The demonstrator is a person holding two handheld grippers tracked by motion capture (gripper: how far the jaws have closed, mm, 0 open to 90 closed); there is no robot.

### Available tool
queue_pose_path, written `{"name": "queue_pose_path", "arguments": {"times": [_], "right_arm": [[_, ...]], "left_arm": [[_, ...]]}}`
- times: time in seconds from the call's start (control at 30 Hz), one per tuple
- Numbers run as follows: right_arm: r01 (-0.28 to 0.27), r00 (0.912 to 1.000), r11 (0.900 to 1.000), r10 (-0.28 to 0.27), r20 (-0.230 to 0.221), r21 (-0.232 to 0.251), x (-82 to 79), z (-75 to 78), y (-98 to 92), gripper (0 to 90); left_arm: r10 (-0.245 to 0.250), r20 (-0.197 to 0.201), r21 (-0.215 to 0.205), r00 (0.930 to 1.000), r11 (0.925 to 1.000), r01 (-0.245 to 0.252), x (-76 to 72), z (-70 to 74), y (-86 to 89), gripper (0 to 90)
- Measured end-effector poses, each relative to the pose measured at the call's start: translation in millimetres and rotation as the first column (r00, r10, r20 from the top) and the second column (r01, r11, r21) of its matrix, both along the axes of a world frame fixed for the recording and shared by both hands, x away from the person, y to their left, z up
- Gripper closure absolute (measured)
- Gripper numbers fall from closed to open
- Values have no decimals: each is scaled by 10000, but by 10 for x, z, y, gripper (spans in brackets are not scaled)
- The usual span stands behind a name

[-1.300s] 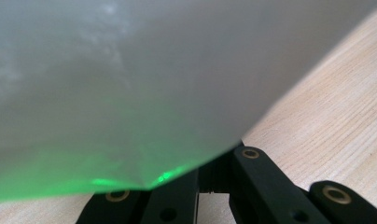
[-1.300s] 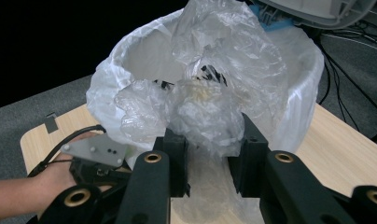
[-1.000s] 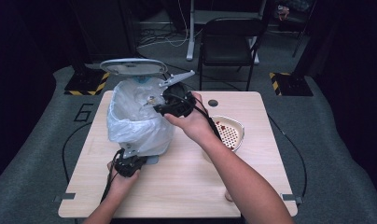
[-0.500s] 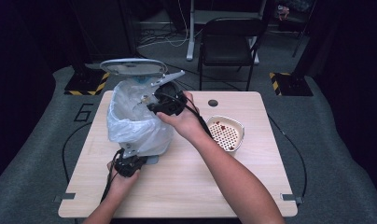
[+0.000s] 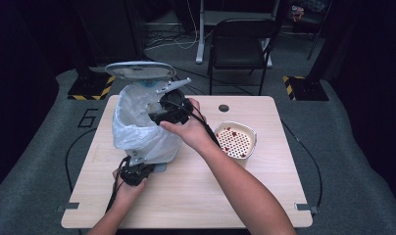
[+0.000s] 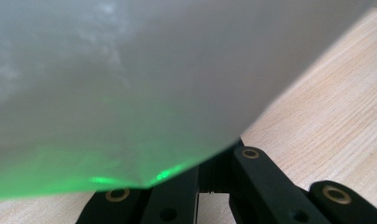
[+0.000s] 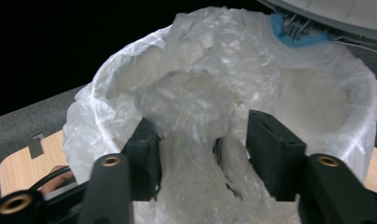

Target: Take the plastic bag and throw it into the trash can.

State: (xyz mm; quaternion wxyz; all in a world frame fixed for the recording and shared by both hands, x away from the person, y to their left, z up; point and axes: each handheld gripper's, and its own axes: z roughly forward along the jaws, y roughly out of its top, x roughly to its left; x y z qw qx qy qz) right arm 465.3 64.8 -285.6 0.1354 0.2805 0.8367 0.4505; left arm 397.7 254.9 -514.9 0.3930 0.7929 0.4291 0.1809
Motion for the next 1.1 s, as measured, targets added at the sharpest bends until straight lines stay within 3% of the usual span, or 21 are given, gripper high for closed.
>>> {"name": "queue_pose_path", "arguments": {"times": [0.33, 0.53, 0.73, 0.87, 1.1], "right_arm": [[55, 9992, 9997, -64, 397, 246, -53, 16, -85, 310], [15, 9982, 9995, -34, 602, 322, -95, 59, -129, 301], [1, 9985, 9999, -7, 548, 111, -146, 76, -188, 321], [40, 9986, 9999, -47, 522, 149, -199, 87, -258, 327], [212, 9985, 9998, -212, 509, 16, -274, 57, -414, 333]], "left_arm": [[10, 1, 7, 10000, 10000, -10, 0, 0, 0, 900], [3, -5, 14, 10000, 10000, -3, 0, 0, 0, 900], [54, 49, -111, 10000, 9999, -54, 2, -14, -10, 900], [10, 59, 87, 10000, 10000, -11, 2, -7, -1, 900], [31, 47, 63, 10000, 10000, -31, 2, -8, -1, 900]]}}
